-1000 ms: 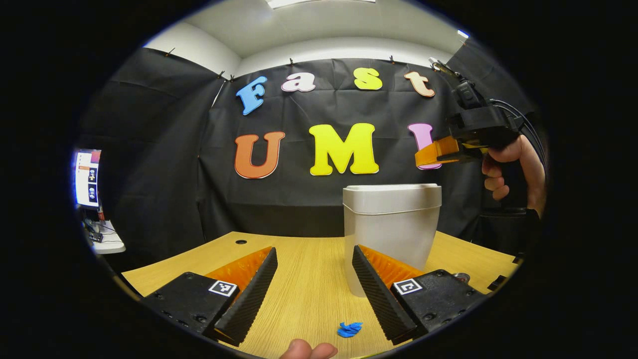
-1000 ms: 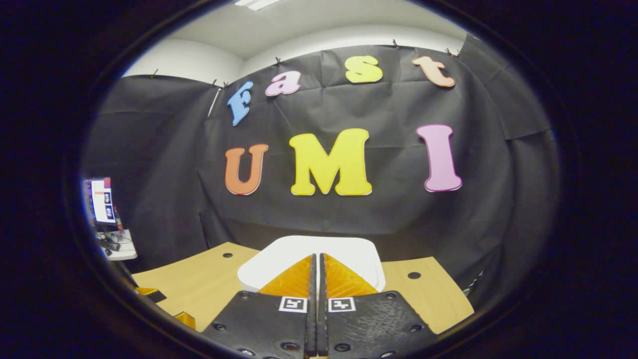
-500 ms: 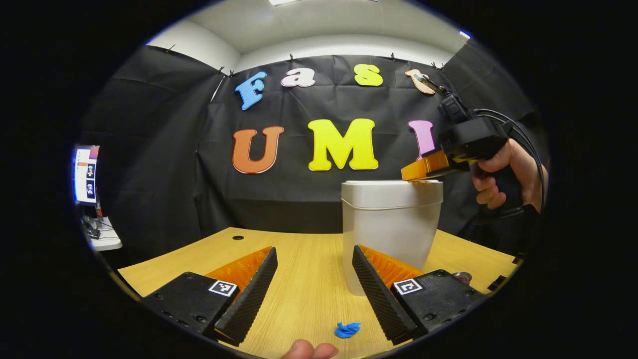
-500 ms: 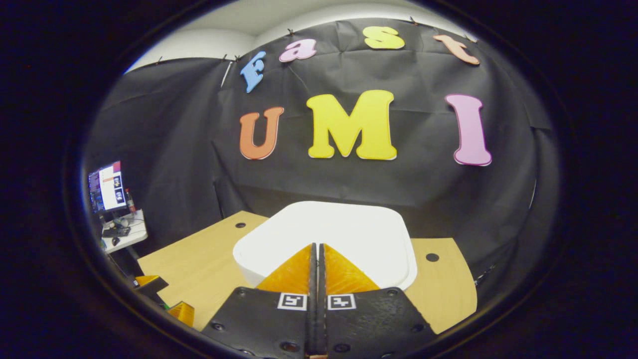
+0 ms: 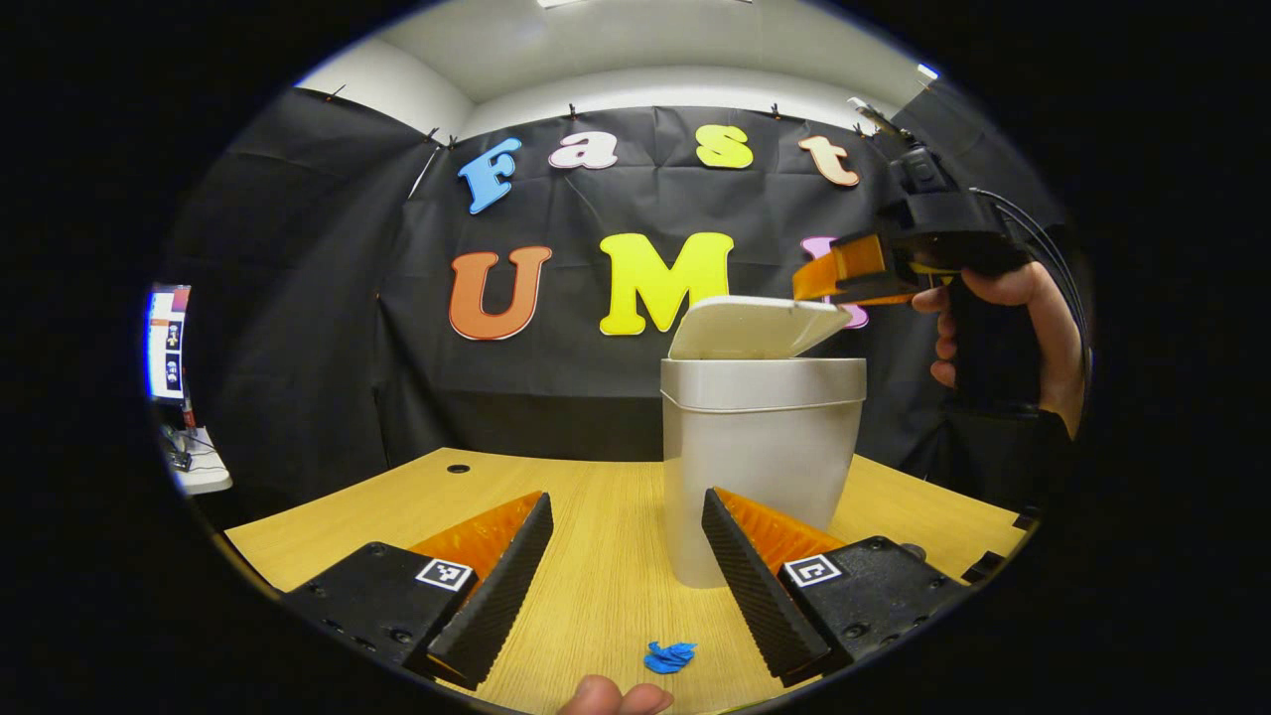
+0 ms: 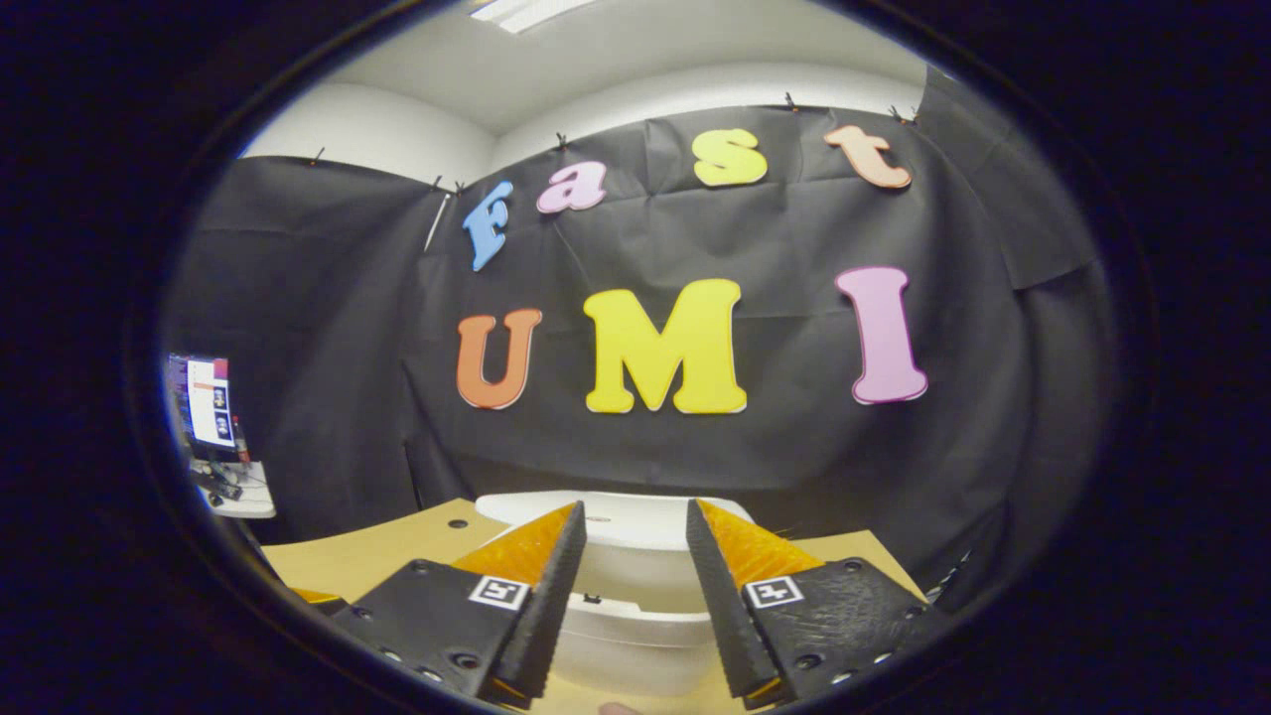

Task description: Press the lid of the desktop garbage bin to open it, pick up the crumpled paper on the desktop and throw it into the bin, then pick up the pop can on the desktop and drop it into the bin, and finally close the garbage bin lid.

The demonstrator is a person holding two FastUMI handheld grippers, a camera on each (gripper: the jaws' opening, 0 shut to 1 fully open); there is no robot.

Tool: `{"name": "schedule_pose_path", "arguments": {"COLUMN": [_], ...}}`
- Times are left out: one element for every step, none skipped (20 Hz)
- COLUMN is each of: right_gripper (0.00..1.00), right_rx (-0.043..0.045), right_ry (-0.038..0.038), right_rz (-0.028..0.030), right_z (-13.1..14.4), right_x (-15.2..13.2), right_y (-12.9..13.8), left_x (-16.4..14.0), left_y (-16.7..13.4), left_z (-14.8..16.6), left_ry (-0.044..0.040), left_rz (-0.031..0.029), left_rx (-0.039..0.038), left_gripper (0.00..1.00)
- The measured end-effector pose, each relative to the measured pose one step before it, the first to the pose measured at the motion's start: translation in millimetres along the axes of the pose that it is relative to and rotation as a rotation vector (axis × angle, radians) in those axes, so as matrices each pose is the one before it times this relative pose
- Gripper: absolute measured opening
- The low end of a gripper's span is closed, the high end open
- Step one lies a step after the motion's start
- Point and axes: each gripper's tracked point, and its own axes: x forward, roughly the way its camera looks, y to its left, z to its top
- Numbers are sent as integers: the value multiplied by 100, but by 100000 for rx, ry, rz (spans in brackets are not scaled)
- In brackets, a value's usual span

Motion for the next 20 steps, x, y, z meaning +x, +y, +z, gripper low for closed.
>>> {"name": "schedule_pose_path", "arguments": {"right_gripper": [77, 89, 93, 94, 94, 94, 94, 93, 94, 94, 94, 94, 93, 94, 94, 96, 96, 96, 96, 96], "right_rx": [-952, -262, -105, -105, -101, 47, 271, 166, 285, 549, 726, 629, 869, -64, -153, -634, -819, -738, -499, -761], "right_ry": [-1594, -2602, -2295, -1372, -1076, -1021, -1244, -1526, -1133, -39, 459, 228, 16, -291, 529, 1346, 829, 672, 442, 419], "right_rz": [-582, 130, -260, -1374, -2203, -2048, -2166, -2171, -1496, -1061, -872, -851, -43, 1231, 1684, 314, -517, -580, -129, 27], "right_z": [250, 117, 70, -294, -178, -436, -281, -248, -168, -537, -298, -238, -240, -293, -493, -777, -639, -734, -596, -597], "right_x": [-524, -567, -540, -616, -816, -854, -906, -776, -800, -744, -640, -559, -699, -806, -787, -720, -759, -768, -731, -600], "right_y": [-354, -156, -171, -473, -589, -460, -488, -596, -509, -381, -431, -477, -294, 40, 221, -248, -197, -179, -110, 29], "left_x": [139, -3, 94, 128, 18, -54, 0, -13, 24, 64, 9, 5, -135, -49, -105, -155, -156, -208, -179, -131], "left_y": [-18, -100, -108, -151, -58, -18, 56, -11, 35, 45, 44, 70, 48, -100, -171, -141, -185, -133, -326, -372], "left_z": [14, -274, 3, -164, -186, -82, -12, -26, 14, -115, -28, 94, 147, 213, 111, -265, -160, -244, -199, -322], "left_ry": [86, 260, 308, 503, 236, 314, 229, 65, 21, 139, 136, 89, -305, -439, -467, 73, 481, -174, -135, 437], "left_rz": [179, -87, -206, -269, 7, 22, 214, 23, -126, -44, 29, 170, 284, -121, -314, -348, -173, -174, -1304, -1356], "left_rx": [-72, 107, -209, -370, -531, -343, -69, 32, 220, 392, 304, 312, 229, 201, 107, 38, 88, -424, -822, -649], "left_gripper": [98, 98, 98, 98, 98, 98, 98, 98, 98, 98, 98, 98, 98, 98, 98, 98, 98, 98, 98, 98]}}
